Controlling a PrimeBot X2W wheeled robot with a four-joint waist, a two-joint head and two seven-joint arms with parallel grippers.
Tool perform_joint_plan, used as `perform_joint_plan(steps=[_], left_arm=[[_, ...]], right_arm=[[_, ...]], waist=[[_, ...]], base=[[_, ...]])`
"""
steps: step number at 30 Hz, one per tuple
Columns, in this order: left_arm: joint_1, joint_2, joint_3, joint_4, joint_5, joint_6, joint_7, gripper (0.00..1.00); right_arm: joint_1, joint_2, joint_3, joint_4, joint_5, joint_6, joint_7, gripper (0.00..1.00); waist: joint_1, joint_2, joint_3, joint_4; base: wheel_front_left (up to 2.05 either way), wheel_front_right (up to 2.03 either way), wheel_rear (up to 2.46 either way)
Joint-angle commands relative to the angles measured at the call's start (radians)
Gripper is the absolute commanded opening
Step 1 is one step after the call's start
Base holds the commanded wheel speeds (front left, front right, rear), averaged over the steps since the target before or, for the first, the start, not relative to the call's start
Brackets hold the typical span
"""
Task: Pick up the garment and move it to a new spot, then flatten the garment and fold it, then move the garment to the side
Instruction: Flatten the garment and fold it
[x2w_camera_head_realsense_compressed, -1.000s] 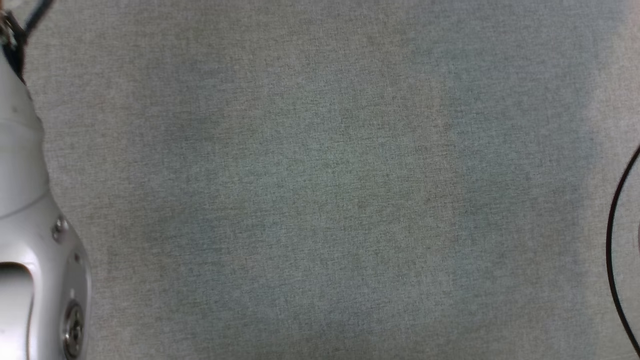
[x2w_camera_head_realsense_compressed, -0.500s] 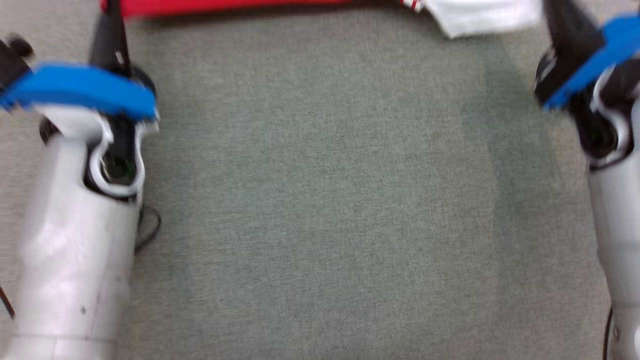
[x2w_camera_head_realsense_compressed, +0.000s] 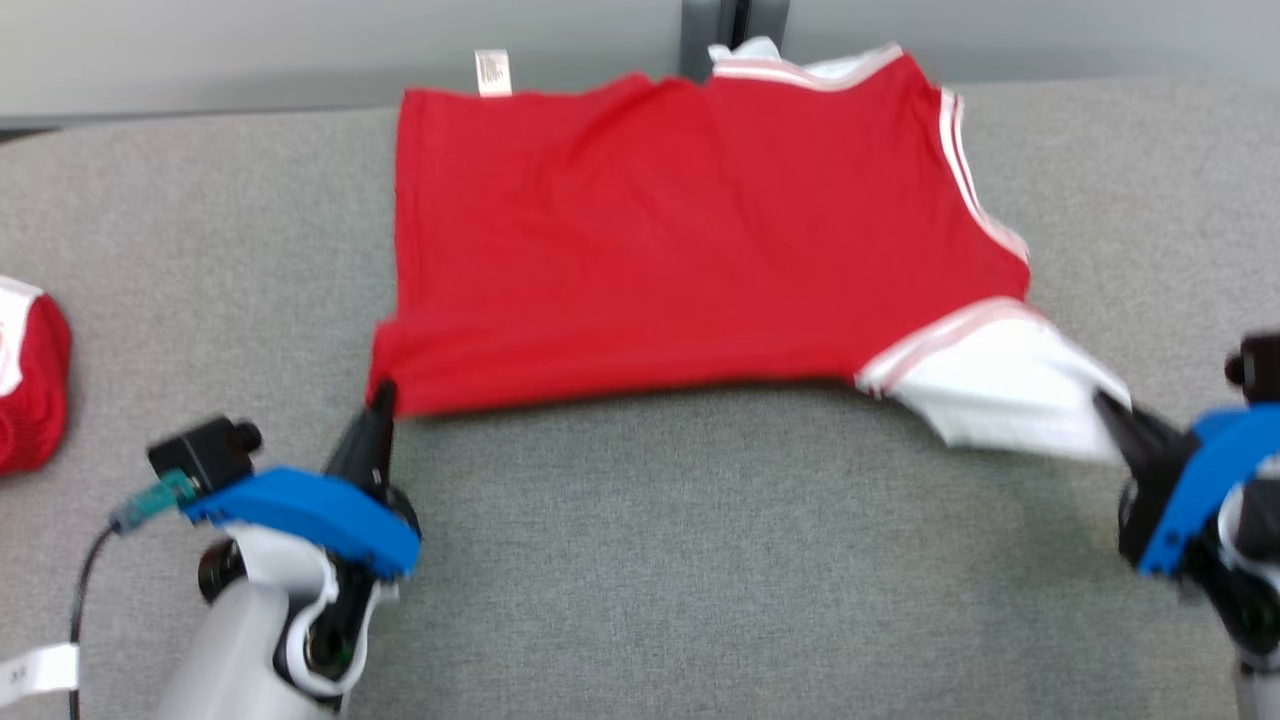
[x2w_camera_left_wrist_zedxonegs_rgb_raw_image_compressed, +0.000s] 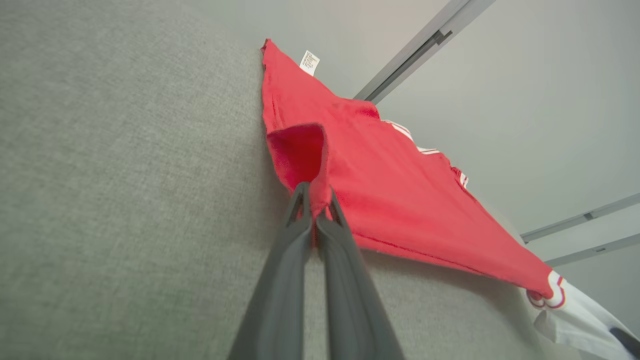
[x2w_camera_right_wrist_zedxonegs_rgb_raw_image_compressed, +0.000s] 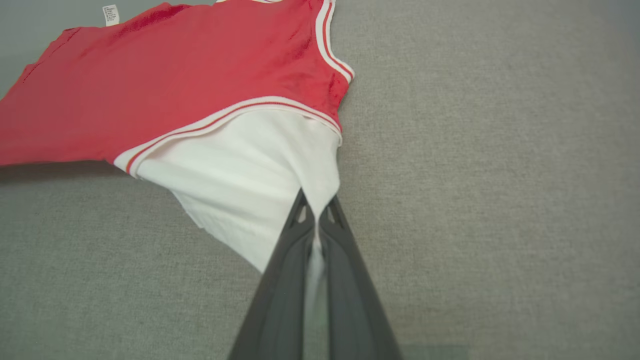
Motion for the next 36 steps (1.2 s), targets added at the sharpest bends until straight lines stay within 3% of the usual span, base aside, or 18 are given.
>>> perform_joint_plan(steps=[1, 9, 18, 22, 27, 31, 36], left_arm=[[0.012, 0.011, -0.002, -0.004, 0.009, 0.006, 0.002, 0.00], [0.221, 0.118, -0.082, -0.197, 0.096, 0.108, 0.107, 0.00], [0.373, 0.224, -0.128, -0.439, 0.124, 0.215, 0.268, 0.00], [0.321, 0.268, -0.144, -0.507, 0.106, 0.212, 0.381, 0.00], [0.204, 0.321, -0.155, -0.533, 0.046, 0.204, 0.593, 0.00], [0.105, 0.327, -0.130, -0.534, -0.044, 0.229, 0.741, 0.00], [0.002, 0.334, -0.107, -0.524, -0.101, 0.266, 0.852, 0.00]], right_arm=[[0.025, 0.003, -0.008, -0.010, -0.004, 0.000, 0.004, 0.00], [0.279, 0.127, -0.096, -0.291, -0.055, 0.000, 0.184, 0.00], [0.398, 0.167, -0.133, -0.428, -0.085, 0.000, 0.305, 0.00], [0.357, 0.169, -0.106, -0.460, -0.087, 0.000, 0.363, 0.00], [0.243, 0.112, -0.052, -0.463, -0.078, 0.000, 0.477, 0.00], [0.108, 0.067, 0.015, -0.429, -0.022, 0.000, 0.570, 0.00], [-0.058, 0.035, 0.062, -0.343, 0.022, 0.000, 0.628, 0.00]], waist=[[0.0004, 0.0004, -0.017, -0.012], [0.0004, 0.0004, -0.060, -0.009], [0.0004, 0.0004, -0.053, 0.002], [0.0004, 0.0004, -0.046, 0.010], [0.0004, 0.0004, -0.028, 0.001], [0.0004, 0.0004, 0.000, -0.021], [0.0004, 0.0004, 0.043, -0.046]], base=[[0.00, 0.00, 0.00], [0.00, 0.00, 0.00], [0.00, 0.00, 0.00], [0.00, 0.00, 0.00], [0.00, 0.00, 0.00], [0.00, 0.00, 0.00], [0.00, 0.00, 0.00]])
